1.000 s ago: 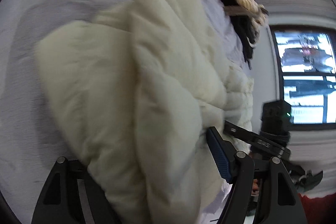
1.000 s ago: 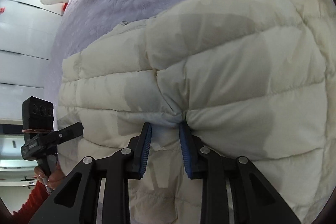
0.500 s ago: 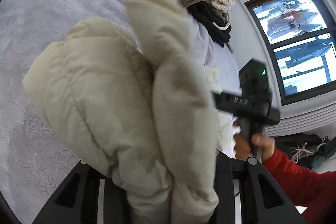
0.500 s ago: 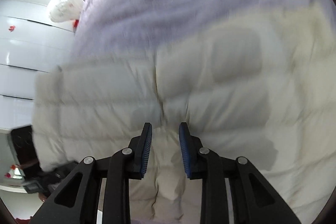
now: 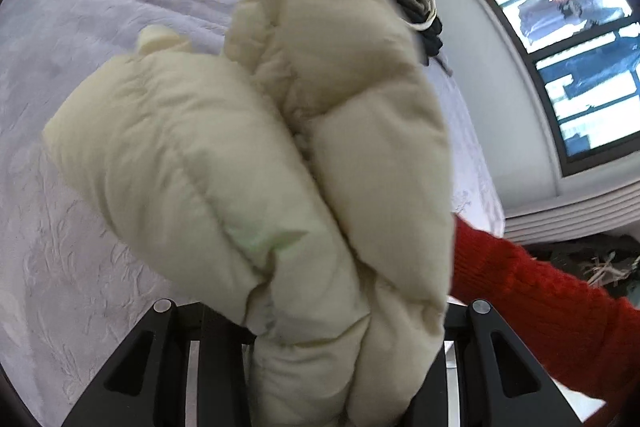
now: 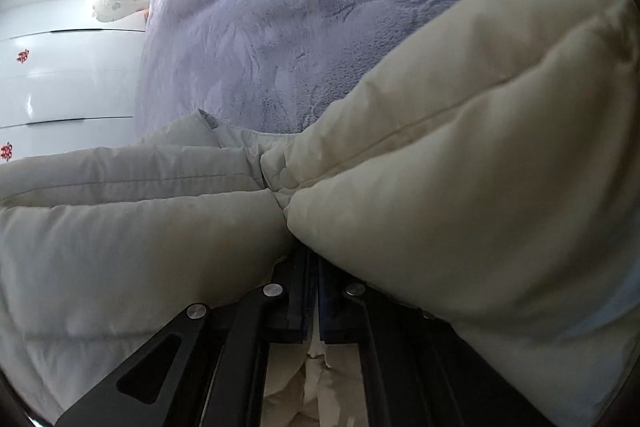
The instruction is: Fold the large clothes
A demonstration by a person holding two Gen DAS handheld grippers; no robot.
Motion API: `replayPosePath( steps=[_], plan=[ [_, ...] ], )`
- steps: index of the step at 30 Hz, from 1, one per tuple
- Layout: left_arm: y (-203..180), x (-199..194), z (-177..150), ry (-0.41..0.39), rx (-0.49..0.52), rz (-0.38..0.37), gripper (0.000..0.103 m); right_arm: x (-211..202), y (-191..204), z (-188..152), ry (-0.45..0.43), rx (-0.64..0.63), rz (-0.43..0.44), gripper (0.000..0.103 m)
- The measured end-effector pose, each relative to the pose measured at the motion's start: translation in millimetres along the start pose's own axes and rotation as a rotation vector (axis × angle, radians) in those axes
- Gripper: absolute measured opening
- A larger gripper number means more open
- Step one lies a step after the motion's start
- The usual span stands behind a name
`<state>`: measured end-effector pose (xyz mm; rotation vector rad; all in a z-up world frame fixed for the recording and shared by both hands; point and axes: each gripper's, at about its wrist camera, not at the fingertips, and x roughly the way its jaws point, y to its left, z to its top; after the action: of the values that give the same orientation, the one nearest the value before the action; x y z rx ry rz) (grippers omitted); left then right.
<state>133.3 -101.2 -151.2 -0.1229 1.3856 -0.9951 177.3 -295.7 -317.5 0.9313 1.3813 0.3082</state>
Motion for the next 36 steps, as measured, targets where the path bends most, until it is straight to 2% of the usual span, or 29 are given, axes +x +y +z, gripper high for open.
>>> replayPosePath(
  steps=[3, 6, 8, 11, 13, 14, 17, 20, 22, 23, 24, 26, 27, 29, 32, 36],
  plan=[
    [-6.5, 3.8, 3.8, 0.028, -0.011, 0.019, 0.037, -25.0, 8.9, 0.1, -0.008, -0.015, -0.008, 0.002],
    [-9.8, 5.0, 3.2, 0.044, -0.007, 0.045, 0.037, -82.4, 19.4, -14.7, -0.088, -0.1, -0.033, 0.002],
    [-14.5, 7.0, 5.3, 0.051, -0.013, 0.058, 0.037, -121.6, 16.9, -32.9, -0.157, -0.134, -0.103, 0.007],
    [-25.5, 13.4, 12.8, 0.059, -0.013, 0.081, 0.037, -174.3, -8.1, -76.7, -0.259, -0.137, -0.28, 0.007],
    [-34.9, 22.1, 16.8, 0.081, -0.011, 0.094, 0.037, -191.2, -33.8, -101.7, -0.3, -0.095, -0.334, 0.007],
    [-33.6, 22.7, 16.1, 0.091, -0.01, 0.099, 0.037, -191.7, -41.8, -106.3, -0.303, -0.077, -0.335, 0.007],
    [-39.6, 27.5, 15.9, 0.116, 0.009, 0.123, 0.037, -186.9, -87.1, -124.4, -0.281, 0.044, -0.259, 0.007],
    [-61.4, 37.1, 20.2, 0.143, 0.051, 0.125, 0.037, -167.4, -113.2, -124.7, -0.286, 0.111, -0.123, 0.007],
    [-76.5, 44.9, 21.6, 0.162, 0.075, 0.103, 0.039, -152.5, -119.1, -127.0, -0.277, 0.136, -0.074, 0.007],
    [-85.0, 50.4, 21.9, 0.175, 0.084, 0.079, 0.049, -145.2, -124.8, -124.0, -0.268, 0.15, -0.043, 0.007],
    [-95.2, 56.5, 22.1, 0.185, 0.096, 0.043, 0.051, -137.8, -129.5, -120.7, -0.26, 0.164, -0.001, 0.007],
    [-110.7, 67.4, 22.5, 0.197, 0.126, 0.015, 0.053, -126.6, -134.7, -115.4, -0.248, 0.178, 0.058, 0.007],
    [-119.8, 75.5, 22.2, 0.208, 0.145, -0.005, 0.053, -122.2, -135.1, -112.3, -0.246, 0.179, 0.07, 0.007],
    [-128.9, 89.1, 21.0, 0.232, 0.143, -0.064, 0.067, -118.1, -139.1, -108.8, -0.233, 0.175, 0.091, 0.007],
    [-137.9, 106.6, 20.0, 0.237, 0.119, -0.148, 0.068, -111.1, -142.2, -103.9, -0.219, 0.17, 0.109, 0.007],
    [-138.7, 119.0, 15.1, 0.229, 0.133, -0.143, 0.068, -119.3, -156.7, -105.0, -0.21, 0.207, 0.155, 0.007]
  ],
)
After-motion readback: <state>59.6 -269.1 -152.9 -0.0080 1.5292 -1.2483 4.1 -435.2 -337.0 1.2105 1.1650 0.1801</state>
